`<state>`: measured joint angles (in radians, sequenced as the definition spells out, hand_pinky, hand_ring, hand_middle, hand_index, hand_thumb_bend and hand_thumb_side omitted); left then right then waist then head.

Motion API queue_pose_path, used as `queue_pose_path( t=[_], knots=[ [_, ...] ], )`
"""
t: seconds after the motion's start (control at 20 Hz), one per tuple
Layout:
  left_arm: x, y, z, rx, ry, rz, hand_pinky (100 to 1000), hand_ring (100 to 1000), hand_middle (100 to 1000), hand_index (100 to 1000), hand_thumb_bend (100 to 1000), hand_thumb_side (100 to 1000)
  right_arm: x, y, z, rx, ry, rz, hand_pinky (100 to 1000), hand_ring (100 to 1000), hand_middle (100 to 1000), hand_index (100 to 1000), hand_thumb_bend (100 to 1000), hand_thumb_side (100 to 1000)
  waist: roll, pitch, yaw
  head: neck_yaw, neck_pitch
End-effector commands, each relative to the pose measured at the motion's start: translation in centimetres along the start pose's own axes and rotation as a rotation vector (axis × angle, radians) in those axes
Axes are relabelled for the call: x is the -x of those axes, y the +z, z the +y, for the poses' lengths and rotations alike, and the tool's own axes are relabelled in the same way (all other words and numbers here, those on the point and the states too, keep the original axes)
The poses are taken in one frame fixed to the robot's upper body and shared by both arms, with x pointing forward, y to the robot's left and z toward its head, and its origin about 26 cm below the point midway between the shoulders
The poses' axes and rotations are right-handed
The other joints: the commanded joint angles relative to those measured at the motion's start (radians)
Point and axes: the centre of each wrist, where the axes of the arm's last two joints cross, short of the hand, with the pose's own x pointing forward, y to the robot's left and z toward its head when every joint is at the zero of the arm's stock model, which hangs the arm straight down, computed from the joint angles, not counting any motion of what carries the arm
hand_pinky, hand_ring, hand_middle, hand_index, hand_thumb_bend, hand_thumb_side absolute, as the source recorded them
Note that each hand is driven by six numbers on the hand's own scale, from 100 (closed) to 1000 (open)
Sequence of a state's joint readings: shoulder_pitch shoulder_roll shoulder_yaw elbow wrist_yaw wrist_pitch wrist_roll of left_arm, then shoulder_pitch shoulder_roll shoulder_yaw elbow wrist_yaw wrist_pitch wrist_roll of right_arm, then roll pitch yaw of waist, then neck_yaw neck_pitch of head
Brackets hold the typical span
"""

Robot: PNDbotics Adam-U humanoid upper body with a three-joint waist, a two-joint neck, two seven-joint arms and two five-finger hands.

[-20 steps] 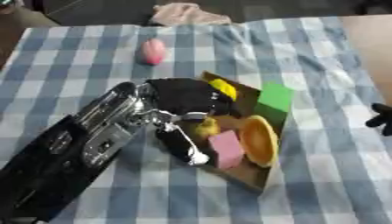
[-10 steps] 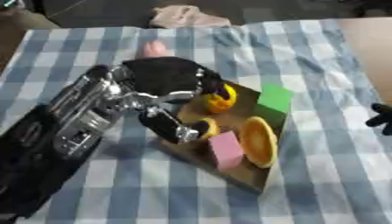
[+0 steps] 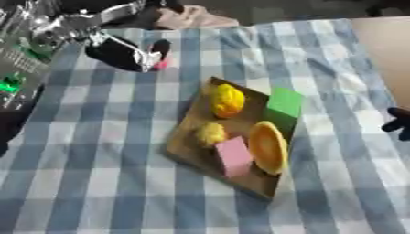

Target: Pick up objects on the table and place them in the box.

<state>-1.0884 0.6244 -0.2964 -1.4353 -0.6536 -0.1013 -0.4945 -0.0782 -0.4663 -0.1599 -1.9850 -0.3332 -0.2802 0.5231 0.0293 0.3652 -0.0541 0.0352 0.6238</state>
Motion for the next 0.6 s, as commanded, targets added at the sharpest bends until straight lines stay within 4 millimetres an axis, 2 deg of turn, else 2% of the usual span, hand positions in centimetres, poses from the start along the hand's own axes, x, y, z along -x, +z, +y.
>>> queue_pose_path(
  t=[0.05, 0.35, 0.6],
  knots=[
    [2.7, -0.2, 1.1, -0.048, 0.011, 0.081, 895, 858, 834, 917, 100, 387, -0.8, -0.3, -0.7, -0.023, 0.04, -0.017, 982, 717, 529, 965, 100, 520, -0.002, -0.013, -0.005, 0.011, -0.01],
    [6.0, -1.4, 0.5, -0.08, 0.076, 0.212, 885, 839, 809, 923, 100, 434, -0.9, -0.6, -0.8, -0.037, 0.06, -0.032, 982, 717, 527, 964, 100, 518, 0.005, 0.011, -0.027, 0.036, -0.033],
    [7.5, -2.3, -0.7, -0.04, 0.115, 0.282, 895, 862, 840, 960, 100, 502, -0.9, -0.9, -0.8, -0.05, 0.074, -0.042, 983, 716, 526, 965, 100, 528, 0.015, 0.034, -0.047, 0.054, -0.053]
  ],
)
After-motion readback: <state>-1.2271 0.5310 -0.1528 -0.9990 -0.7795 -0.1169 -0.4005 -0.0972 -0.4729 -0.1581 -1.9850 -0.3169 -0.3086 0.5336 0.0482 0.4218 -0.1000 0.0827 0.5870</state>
